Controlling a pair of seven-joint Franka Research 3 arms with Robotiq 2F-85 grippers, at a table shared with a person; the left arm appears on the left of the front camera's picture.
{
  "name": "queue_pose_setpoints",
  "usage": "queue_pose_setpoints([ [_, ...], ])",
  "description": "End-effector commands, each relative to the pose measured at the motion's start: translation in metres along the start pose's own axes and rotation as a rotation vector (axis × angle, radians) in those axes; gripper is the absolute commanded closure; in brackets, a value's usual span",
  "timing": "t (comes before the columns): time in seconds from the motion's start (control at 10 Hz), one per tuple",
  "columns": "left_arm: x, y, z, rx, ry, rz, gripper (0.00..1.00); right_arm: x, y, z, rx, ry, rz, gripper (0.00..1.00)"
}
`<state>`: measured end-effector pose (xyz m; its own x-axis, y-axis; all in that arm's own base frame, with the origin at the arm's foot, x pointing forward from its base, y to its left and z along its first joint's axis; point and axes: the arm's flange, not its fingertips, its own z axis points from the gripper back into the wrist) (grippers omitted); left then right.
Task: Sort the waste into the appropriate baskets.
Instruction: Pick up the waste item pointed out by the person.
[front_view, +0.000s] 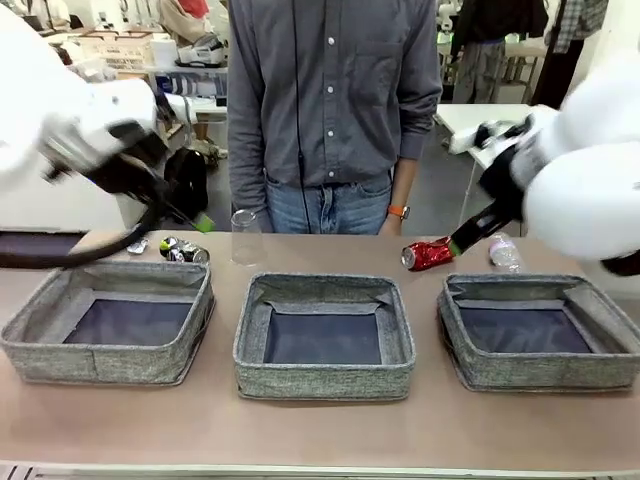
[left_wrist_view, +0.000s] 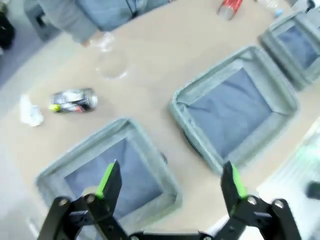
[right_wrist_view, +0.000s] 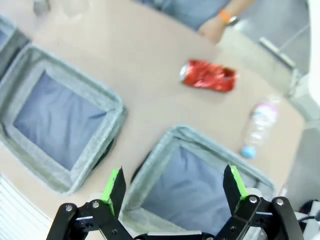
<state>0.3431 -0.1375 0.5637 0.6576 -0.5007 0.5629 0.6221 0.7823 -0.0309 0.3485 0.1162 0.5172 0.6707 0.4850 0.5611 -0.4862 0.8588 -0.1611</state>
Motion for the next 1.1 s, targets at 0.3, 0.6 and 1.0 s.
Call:
queue_pose_setpoints([
  [0.3,-0.002,0.001,0.046,0.050,0.038,-0.022,0.00,-0.004,-0.004,0.056,-0.038,-0.080,-0.008,0.00],
  [0.6,-0.017,0.024,0.050,-0.214,0.301,0.148,0.00,-0.005,-0.020,0.054,0.468,0.016,-0.236,0.00],
  [1.0,-0.037,0.060,0.032,-1.053,0.077,0.338,0.00,0.002,-0.053,0.048,1.107,0.097,-0.474,0.00],
])
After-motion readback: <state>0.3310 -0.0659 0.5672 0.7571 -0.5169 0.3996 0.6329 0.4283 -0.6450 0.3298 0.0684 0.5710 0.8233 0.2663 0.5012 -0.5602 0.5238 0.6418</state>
